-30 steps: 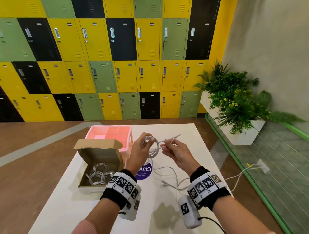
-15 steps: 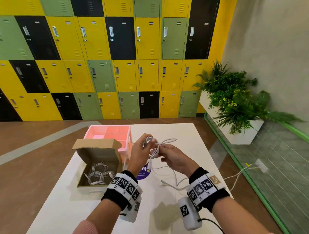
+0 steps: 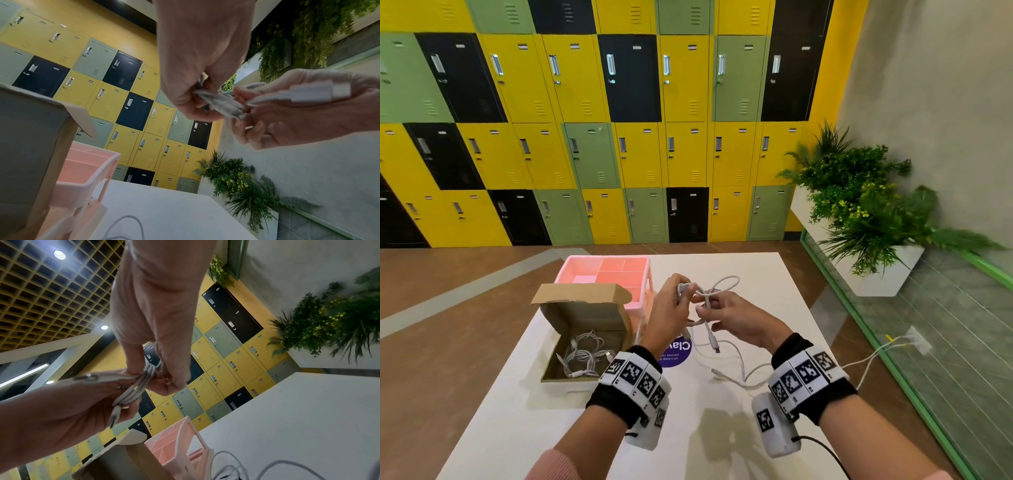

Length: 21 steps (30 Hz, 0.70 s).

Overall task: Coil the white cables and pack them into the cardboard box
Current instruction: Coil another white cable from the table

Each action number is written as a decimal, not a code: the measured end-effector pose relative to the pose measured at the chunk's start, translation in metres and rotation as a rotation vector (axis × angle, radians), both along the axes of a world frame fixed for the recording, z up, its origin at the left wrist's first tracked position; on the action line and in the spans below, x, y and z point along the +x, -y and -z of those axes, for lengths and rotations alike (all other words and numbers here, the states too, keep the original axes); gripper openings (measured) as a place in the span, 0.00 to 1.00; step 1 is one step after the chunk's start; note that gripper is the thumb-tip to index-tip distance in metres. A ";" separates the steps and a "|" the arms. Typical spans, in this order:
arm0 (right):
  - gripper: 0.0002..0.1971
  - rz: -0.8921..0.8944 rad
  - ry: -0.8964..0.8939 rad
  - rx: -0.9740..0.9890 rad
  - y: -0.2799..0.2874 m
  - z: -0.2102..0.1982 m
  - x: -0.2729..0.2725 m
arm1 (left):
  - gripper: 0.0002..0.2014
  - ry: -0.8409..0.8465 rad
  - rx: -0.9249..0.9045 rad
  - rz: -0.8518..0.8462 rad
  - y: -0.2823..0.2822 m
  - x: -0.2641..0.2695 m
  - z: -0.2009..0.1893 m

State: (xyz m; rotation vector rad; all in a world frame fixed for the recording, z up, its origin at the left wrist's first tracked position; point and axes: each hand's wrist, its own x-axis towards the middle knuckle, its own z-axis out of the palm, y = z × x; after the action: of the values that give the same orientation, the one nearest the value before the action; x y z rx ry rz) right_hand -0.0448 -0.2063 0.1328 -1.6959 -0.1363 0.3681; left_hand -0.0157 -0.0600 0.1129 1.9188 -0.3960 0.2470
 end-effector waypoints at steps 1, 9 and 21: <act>0.15 -0.024 -0.003 -0.003 0.002 -0.002 0.000 | 0.06 -0.026 0.005 0.015 0.000 0.000 0.000; 0.20 -0.074 -0.061 -0.060 0.011 -0.003 0.000 | 0.06 -0.331 -0.008 0.251 -0.011 0.001 -0.003; 0.13 -0.103 -0.033 -0.187 0.010 0.001 0.004 | 0.15 -0.780 -0.143 0.554 -0.026 0.003 -0.018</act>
State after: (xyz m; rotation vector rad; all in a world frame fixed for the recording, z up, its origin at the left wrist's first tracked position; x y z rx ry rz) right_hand -0.0404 -0.2167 0.1315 -1.8710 -0.1696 0.4987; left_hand -0.0126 -0.0344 0.1306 1.5425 -0.3438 -0.7925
